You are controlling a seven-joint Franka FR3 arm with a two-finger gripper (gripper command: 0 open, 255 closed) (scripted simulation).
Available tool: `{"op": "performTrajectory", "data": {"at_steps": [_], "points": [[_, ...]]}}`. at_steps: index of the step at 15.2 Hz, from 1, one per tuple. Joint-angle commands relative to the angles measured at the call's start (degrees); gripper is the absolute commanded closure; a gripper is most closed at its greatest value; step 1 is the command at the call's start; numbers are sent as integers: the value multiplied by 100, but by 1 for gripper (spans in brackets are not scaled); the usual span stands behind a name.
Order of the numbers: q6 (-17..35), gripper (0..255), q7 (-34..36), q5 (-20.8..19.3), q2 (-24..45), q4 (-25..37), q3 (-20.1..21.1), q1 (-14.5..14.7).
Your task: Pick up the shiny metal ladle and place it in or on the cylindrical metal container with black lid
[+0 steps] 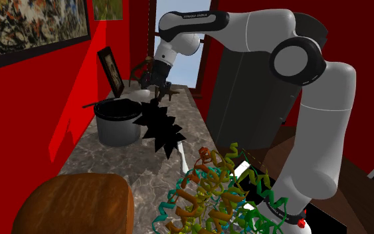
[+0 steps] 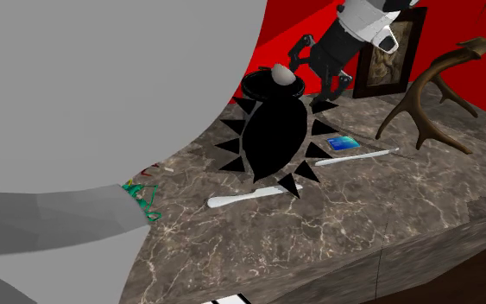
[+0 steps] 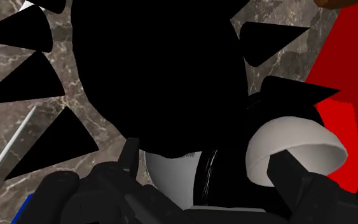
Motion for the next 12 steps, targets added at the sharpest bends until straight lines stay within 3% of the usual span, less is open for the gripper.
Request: {"op": "performTrajectory", "data": {"at_steps": [1,4,12], "points": [[-185,0,21,-14,13,185,-27,-51],[-724,0,85,-30,110,788,-90,-198],[-724,0,85,-30,110,788,-89,-198]]}}
